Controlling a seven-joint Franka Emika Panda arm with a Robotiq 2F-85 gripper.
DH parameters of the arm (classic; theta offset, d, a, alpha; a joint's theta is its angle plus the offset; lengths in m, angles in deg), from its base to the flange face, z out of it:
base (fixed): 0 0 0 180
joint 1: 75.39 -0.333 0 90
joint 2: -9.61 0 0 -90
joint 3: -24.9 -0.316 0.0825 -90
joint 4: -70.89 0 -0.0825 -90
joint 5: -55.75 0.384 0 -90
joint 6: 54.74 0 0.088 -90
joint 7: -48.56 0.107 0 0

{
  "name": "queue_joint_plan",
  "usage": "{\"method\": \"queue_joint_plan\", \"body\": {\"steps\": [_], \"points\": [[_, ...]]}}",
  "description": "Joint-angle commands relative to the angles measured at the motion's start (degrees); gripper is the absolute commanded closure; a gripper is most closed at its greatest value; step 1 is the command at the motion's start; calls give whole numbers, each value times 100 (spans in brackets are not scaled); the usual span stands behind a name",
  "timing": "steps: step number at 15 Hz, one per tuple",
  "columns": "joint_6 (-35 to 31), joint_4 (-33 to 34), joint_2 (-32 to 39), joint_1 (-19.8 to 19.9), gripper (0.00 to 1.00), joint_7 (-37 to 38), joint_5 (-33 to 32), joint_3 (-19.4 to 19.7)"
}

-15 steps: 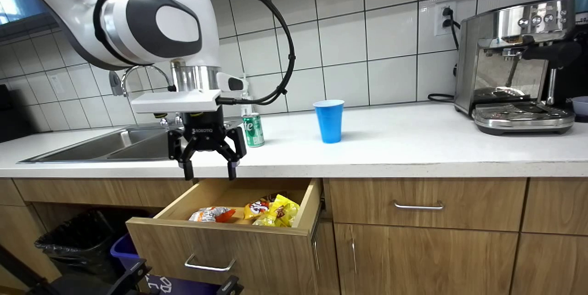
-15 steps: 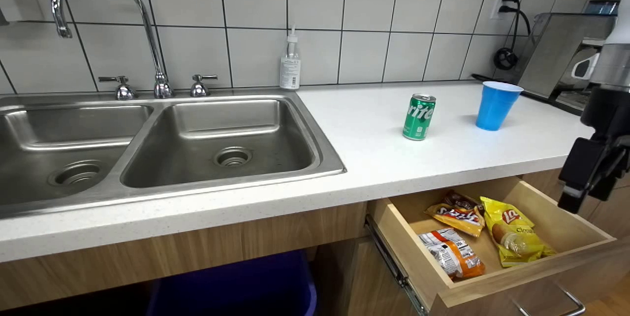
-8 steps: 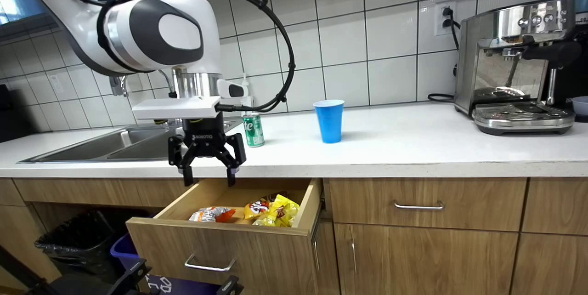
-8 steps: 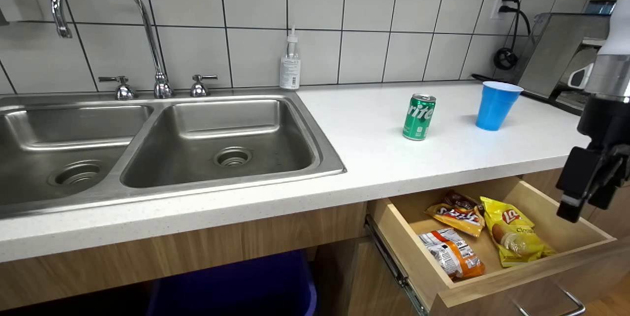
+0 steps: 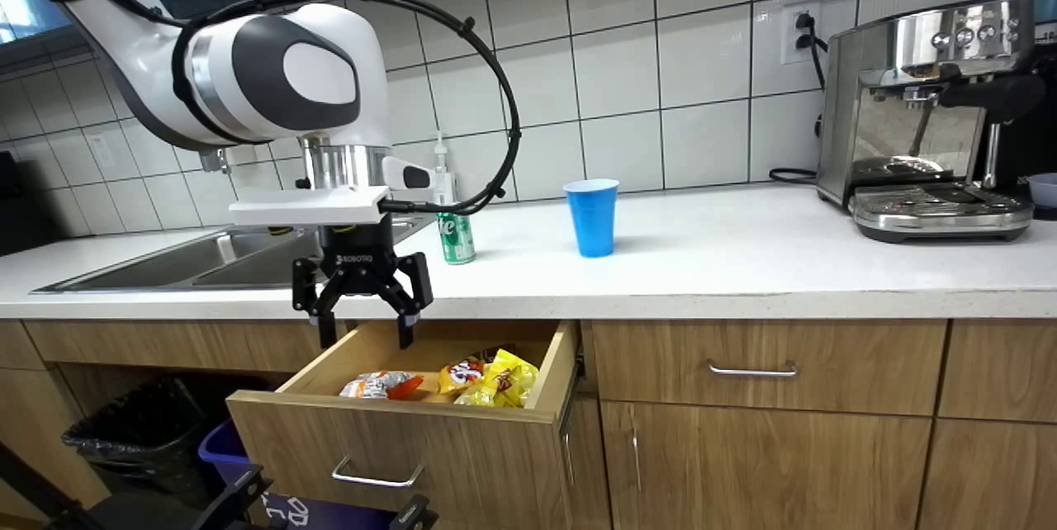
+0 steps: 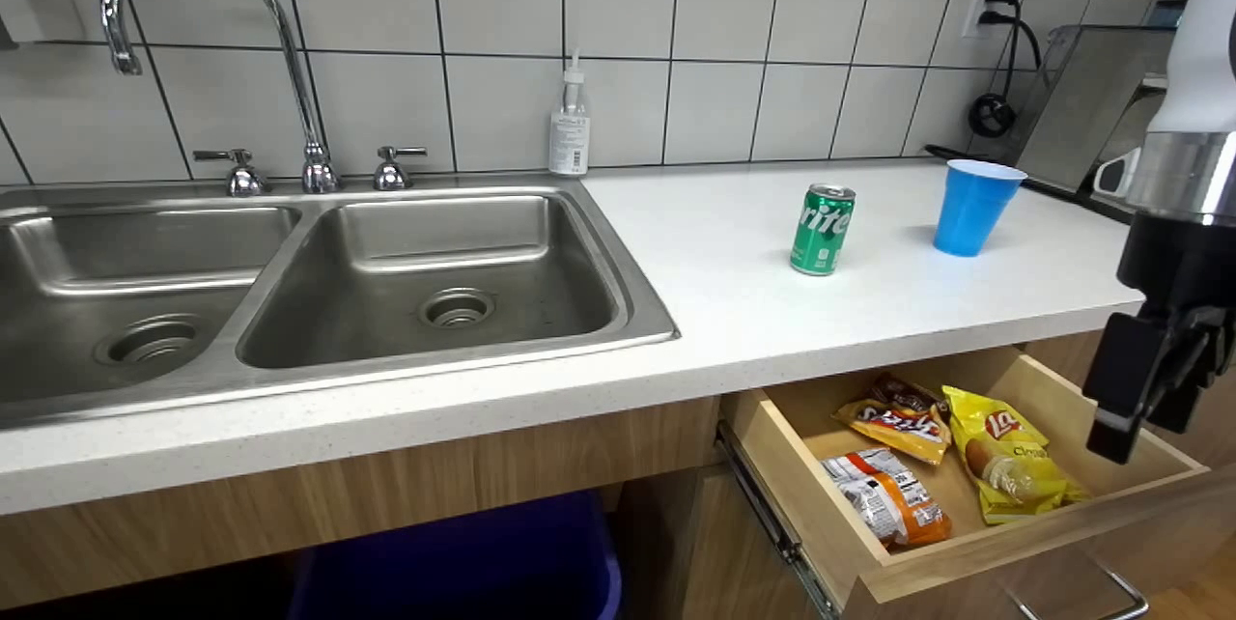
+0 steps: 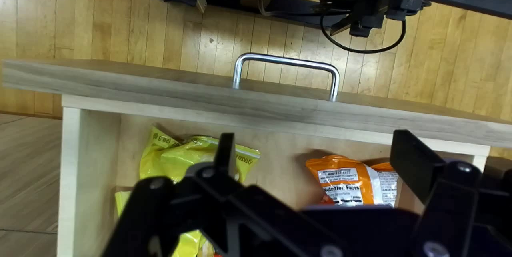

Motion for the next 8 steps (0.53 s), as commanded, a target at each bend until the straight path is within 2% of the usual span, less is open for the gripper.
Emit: {"method": "queue_joint_plan", "body": {"steps": [1, 8], "points": [[21, 5, 129, -26, 0, 163, 118, -100], [155, 5, 244, -32, 0, 336, 77, -190]]}}
